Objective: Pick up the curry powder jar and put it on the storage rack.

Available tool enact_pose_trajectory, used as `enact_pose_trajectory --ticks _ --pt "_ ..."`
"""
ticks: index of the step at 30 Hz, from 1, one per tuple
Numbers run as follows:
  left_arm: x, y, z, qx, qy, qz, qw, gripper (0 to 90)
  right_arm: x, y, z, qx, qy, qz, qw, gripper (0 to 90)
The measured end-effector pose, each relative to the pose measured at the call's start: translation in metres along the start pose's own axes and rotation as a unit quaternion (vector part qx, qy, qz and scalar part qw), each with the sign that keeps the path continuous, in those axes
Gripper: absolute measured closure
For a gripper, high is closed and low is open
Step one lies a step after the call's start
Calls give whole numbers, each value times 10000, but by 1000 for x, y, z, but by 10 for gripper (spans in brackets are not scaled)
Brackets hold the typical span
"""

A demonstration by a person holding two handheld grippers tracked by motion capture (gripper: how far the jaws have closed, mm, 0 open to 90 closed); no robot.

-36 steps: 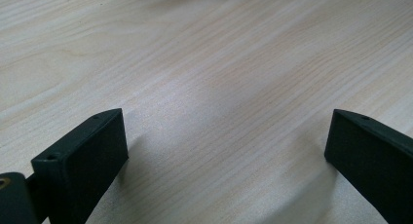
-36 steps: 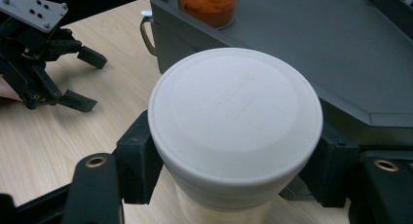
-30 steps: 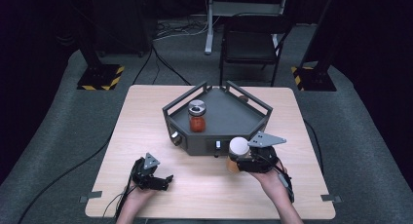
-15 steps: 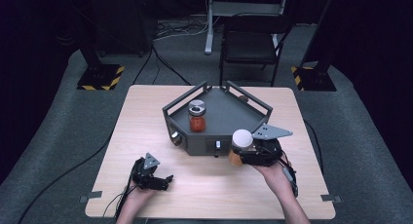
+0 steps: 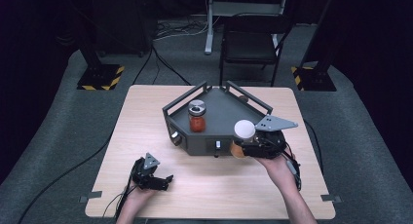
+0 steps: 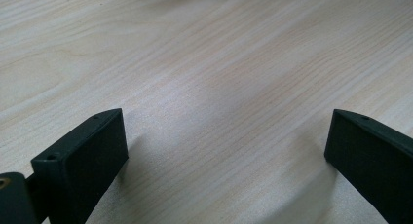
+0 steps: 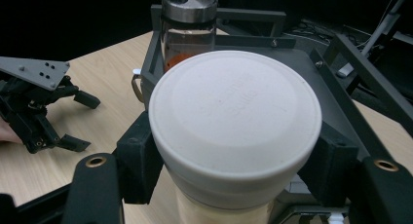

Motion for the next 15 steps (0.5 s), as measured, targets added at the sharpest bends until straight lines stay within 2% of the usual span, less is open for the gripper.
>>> enact_pose_trajectory --ticks 4,10,15 --pt "0 0 0 -1 0 0 10000 17 2 -1 6 36 -5 -37 10000 327" --pt "0 0 0 -1 1 0 10000 17 12 -2 13 105 133 -3 9999 327" --pt "0 0 0 -1 10 -3 10000 17 15 -2 20 103 92 -106 9998 327"
Point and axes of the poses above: each handheld gripper's, and its own axes: y roughly forward along the jaws, z roughly out of its top, x roughly to its right, the point moved 10 cm from there along y, roughly forward along the jaws, and after that the axes turned 13 degrees about z, right-handed, at the moved point
